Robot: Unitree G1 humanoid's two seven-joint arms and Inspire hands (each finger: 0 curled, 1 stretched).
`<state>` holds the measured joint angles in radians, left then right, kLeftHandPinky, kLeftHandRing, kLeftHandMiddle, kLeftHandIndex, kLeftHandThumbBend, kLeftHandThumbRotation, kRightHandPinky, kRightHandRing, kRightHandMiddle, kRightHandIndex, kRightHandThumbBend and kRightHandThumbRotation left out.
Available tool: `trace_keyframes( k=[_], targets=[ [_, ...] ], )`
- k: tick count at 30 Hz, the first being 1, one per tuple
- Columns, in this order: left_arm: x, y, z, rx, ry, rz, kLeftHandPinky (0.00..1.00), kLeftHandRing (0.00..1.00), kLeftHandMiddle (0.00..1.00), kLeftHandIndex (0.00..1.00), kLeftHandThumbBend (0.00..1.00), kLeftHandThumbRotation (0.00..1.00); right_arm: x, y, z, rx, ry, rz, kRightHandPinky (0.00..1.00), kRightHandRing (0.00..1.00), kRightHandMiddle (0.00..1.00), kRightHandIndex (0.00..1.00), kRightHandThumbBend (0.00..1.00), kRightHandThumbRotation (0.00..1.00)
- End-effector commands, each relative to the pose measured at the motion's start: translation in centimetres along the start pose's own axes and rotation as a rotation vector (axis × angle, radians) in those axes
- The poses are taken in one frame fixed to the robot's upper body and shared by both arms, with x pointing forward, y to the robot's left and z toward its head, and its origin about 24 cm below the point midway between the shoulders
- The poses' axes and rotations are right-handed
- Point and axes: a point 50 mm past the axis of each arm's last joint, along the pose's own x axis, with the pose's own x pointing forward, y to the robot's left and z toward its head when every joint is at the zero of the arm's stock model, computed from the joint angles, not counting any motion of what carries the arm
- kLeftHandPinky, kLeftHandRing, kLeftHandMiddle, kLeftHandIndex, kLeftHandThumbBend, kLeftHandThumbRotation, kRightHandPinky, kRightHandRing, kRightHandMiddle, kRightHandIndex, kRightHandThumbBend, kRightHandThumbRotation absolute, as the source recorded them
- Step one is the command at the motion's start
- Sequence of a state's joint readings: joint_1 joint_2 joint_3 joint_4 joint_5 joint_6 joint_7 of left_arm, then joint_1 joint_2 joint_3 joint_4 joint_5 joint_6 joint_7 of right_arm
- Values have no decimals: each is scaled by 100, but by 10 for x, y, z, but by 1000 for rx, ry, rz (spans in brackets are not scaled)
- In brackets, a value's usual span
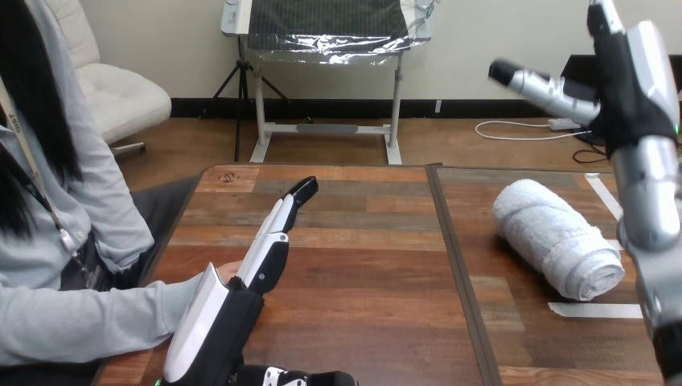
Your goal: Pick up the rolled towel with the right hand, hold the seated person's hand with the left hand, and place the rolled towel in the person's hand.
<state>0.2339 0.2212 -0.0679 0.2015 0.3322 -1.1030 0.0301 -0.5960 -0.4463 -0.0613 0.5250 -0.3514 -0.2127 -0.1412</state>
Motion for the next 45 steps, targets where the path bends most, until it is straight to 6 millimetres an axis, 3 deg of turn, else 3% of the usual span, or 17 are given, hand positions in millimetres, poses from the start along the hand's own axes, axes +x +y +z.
trace_keyframes(
  k=[1,21,41,45],
  targets=[
    [13,2,1,15,-70,30,100,100,100,100,100,82,41,-27,27,-47,-19,-55,95,100,100,100,100,64],
    [12,-1,2,36,-75,37,100,100,100,100,100,84,71,-22,17,-122,198,-6,77,100,100,100,100,60],
    [8,-2,3,21,-71,28,100,100,100,100,100,83,73,-11,8,-159,366,55,75,100,100,100,100,61],
    [6,-1,5,-3,-78,28,100,100,100,100,100,81,69,-4,1,-138,435,81,69,100,100,100,100,64]
  ],
)
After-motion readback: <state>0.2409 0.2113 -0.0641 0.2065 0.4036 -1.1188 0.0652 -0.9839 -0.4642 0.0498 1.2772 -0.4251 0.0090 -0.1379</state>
